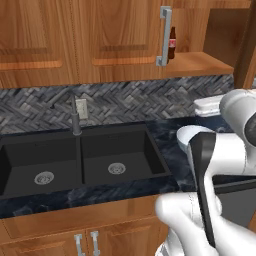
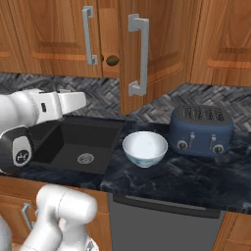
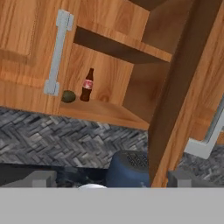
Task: Open the cabinet. Pick the kiwi and kiwi from the cabinet and place them into the bowl. Then close the cabinet.
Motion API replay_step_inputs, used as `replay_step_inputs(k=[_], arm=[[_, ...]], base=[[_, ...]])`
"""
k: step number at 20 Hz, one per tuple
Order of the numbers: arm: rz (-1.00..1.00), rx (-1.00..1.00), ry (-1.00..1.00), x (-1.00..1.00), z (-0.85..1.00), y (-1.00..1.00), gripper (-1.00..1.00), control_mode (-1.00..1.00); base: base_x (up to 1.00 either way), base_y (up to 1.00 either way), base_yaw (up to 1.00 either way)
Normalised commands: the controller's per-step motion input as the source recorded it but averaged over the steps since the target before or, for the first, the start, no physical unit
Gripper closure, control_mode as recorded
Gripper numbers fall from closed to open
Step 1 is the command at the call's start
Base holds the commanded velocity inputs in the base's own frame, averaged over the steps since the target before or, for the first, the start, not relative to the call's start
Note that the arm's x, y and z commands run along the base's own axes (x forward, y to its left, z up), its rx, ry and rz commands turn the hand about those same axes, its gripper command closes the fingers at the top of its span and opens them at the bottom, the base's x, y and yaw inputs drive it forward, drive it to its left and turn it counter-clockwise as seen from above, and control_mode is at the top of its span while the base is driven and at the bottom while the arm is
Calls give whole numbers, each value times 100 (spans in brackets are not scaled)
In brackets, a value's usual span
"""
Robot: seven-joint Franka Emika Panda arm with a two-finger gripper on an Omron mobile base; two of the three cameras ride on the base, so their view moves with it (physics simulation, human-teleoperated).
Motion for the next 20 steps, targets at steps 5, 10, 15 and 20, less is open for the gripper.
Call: replay_step_inputs(k=[5,10,15,20], arm=[[-2,0,0,33,0,-47,-100,-100],[0,0,0,30,0,-24,-100,-100],[0,0,0,29,0,-40,-100,-100],[0,0,0,22,0,-47,-100,-100]], base=[[0,0,0],[0,0,0],[0,0,0],[0,0,0]])
